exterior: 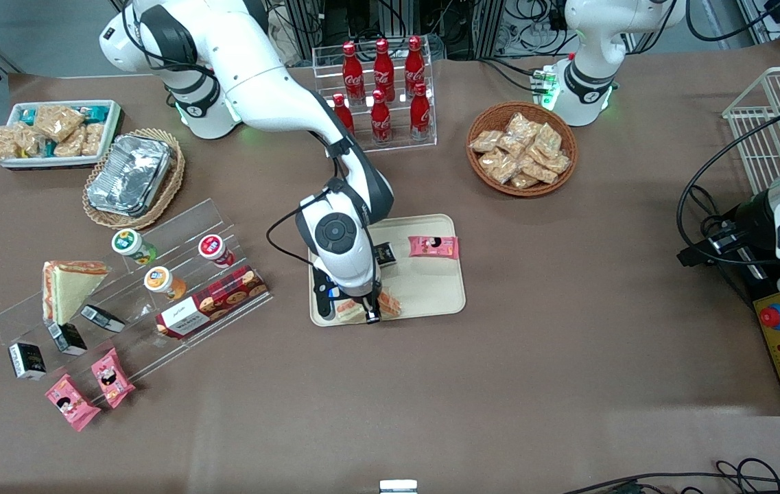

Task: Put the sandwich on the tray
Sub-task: 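Lower the sandwich onto the tray and open the right gripper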

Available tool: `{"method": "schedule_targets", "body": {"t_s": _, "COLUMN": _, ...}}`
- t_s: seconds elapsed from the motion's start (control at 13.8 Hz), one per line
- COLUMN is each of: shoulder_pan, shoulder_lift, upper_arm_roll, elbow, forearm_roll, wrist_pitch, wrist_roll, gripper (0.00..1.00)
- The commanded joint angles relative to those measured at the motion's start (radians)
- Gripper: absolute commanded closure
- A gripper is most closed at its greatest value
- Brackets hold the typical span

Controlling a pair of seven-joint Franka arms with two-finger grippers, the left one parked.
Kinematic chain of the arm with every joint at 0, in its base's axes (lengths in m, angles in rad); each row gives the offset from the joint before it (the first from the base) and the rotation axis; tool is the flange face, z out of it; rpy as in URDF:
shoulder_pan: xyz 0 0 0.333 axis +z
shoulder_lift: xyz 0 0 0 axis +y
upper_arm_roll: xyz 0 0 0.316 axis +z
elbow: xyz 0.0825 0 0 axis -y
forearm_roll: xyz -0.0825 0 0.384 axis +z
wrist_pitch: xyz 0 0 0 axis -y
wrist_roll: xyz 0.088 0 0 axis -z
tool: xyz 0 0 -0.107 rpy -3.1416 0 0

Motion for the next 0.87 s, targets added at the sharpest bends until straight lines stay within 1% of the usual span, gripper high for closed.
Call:
{"method": "schedule_targets", "body": {"t_s": 0.0, "shoulder_pan": 0.007, "shoulder_lift": 0.012, "upper_arm_roll": -0.013, "elbow": 0.022, "forearm_roll": 0.034, "wrist_pitch": 0.009, "wrist_roll": -0.009, "gripper": 0.01}}
{"method": "schedule_targets", "body": {"t_s": 0.22, "shoulder_pan": 0.0, "shoulder_lift": 0.004, "upper_arm_roll": -0.013, "elbow": 0.025, "forearm_roll": 0.036, "wrist_pitch": 0.003, "wrist_roll": -0.009, "gripper": 0.01}}
{"method": "schedule_targets", "body": {"t_s": 0.43, "shoulder_pan": -0.01, "shoulder_lift": -0.045, "upper_arm_roll": -0.009, "elbow": 0.025, "forearm_roll": 0.039, "wrist_pitch": -0.041, "wrist_roll": -0.049, "gripper": 0.01}}
{"method": "schedule_targets", "body": {"t_s": 0.65, "shoulder_pan": -0.045, "shoulder_lift": -0.135, "upper_arm_roll": -0.009, "elbow": 0.026, "forearm_roll": 0.039, "wrist_pitch": -0.17, "wrist_roll": -0.117, "gripper": 0.01}}
{"method": "schedule_targets", "body": {"t_s": 0.8, "shoulder_pan": -0.076, "shoulder_lift": -0.214, "upper_arm_roll": -0.009, "elbow": 0.026, "forearm_roll": 0.041, "wrist_pitch": -0.297, "wrist_roll": -0.193, "gripper": 0.01}}
